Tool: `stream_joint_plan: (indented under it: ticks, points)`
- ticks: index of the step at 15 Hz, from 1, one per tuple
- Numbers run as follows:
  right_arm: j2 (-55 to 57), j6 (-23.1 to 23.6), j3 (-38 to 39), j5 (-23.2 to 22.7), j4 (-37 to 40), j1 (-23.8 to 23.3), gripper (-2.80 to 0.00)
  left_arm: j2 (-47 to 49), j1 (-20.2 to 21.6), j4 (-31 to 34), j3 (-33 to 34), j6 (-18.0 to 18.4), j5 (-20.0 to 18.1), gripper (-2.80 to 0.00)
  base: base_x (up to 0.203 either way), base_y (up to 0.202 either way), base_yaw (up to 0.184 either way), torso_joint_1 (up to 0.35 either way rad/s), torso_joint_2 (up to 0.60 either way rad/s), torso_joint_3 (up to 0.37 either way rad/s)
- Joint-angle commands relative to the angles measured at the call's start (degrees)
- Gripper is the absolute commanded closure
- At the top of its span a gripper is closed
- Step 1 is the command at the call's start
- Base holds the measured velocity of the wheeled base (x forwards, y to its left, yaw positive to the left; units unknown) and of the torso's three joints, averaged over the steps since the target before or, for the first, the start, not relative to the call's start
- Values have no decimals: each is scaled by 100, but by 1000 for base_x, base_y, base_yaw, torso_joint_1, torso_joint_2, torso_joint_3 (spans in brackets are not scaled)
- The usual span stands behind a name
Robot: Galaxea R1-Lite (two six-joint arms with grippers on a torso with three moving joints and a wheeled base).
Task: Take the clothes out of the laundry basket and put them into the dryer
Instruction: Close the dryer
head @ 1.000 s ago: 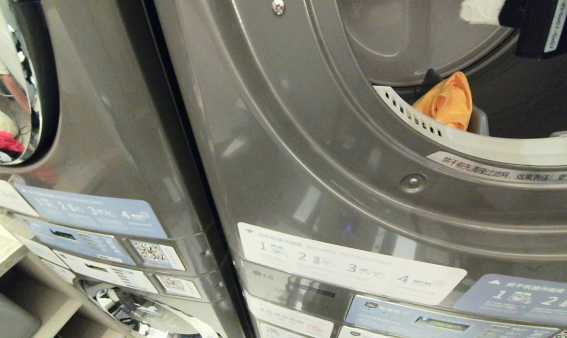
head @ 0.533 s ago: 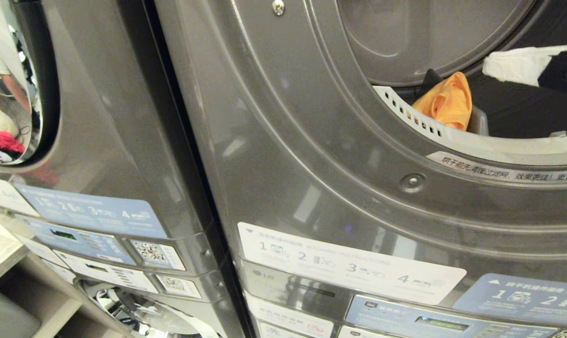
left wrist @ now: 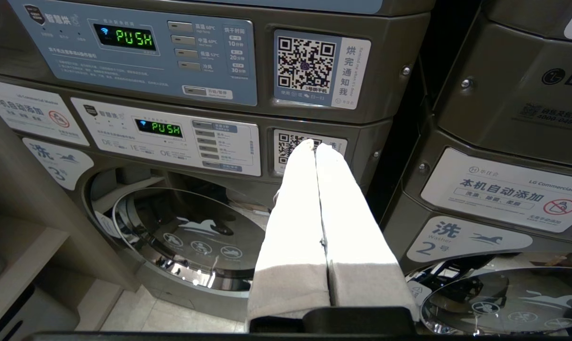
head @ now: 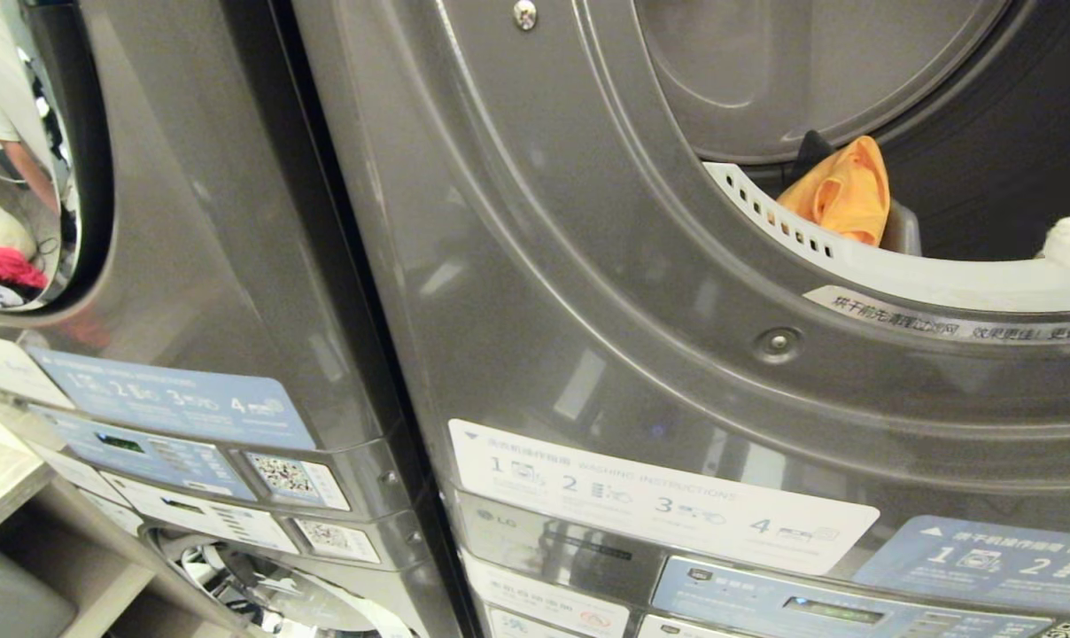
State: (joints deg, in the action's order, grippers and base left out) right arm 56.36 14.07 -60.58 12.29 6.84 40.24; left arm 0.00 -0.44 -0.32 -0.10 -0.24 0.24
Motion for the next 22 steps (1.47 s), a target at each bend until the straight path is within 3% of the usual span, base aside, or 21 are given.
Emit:
stream_joint_plan:
  ticks: [1, 5, 8, 11, 17, 20, 22]
  points:
    - [-566, 43, 341, -39, 91, -78, 0, 9, 0, -3, 1, -2, 2, 0, 0, 0, 0, 0, 0, 0]
    - [-1252, 99, 1007, -153, 302, -412, 0, 9, 0, -3, 1, -2, 2, 0, 0, 0, 0, 0, 0, 0]
    - [-1962, 180, 1600, -510, 365, -1096, 0, 9, 0, -3, 1, -2, 2, 0, 0, 0, 0, 0, 0, 0]
    - [-2716, 191, 2061, -929, 893, -1710, 0, 9, 0, -3, 1, -2, 2, 0, 0, 0, 0, 0, 0, 0]
    - [-3502, -171, 3259, -1074, 975, -3457, 0, 9, 0, -3, 1, -2, 2, 0, 0, 0, 0, 0, 0, 0]
    - [-3952, -376, 4433, -1204, 637, -4155, 0, 9, 0, -3, 1, -2, 2, 0, 0, 0, 0, 0, 0, 0]
    - [-4064, -328, 5561, -1205, -425, -4255, 0, 9, 0, -3, 1, -2, 2, 0, 0, 0, 0, 0, 0, 0]
